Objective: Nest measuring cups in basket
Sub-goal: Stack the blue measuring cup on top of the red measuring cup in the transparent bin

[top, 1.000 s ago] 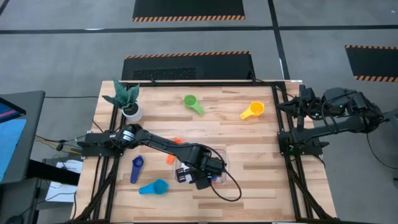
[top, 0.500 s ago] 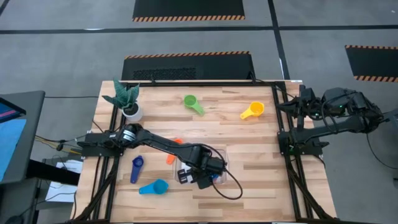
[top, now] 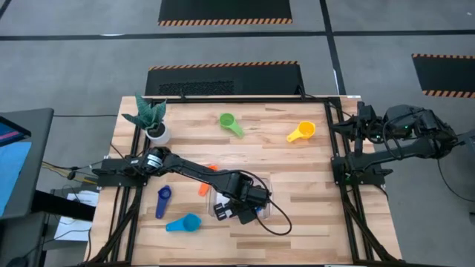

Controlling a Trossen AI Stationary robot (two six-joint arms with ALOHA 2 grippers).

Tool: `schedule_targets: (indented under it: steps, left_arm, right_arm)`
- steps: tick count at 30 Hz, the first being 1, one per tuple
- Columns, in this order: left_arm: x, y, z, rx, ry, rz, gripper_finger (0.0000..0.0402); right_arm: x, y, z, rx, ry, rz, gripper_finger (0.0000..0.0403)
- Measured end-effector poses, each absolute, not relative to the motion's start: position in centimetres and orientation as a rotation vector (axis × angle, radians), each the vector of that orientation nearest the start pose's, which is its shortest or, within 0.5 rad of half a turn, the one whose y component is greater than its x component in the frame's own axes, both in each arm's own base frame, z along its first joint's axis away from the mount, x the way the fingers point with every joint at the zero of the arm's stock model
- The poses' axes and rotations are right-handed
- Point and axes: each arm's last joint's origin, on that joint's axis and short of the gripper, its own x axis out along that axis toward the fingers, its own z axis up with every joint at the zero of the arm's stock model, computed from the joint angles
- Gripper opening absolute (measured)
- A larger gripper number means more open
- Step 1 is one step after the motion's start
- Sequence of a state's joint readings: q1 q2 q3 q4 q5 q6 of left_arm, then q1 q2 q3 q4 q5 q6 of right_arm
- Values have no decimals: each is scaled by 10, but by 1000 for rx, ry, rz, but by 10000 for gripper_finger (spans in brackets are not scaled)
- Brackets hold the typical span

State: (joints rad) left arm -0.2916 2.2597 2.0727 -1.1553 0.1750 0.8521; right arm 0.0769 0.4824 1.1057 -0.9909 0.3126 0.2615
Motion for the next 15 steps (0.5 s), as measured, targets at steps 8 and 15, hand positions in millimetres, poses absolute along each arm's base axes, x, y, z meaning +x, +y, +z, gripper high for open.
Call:
schedule_targets:
  steps: [8,15]
  left_arm:
    - [441,-136,227,759,1111,-934,21]
    - [442,-133,227,723,1127,-906,21]
  right_arm:
    - [39,-6,383,186,329,-279,26]
    - [39,-6,383,186,329,-279,26]
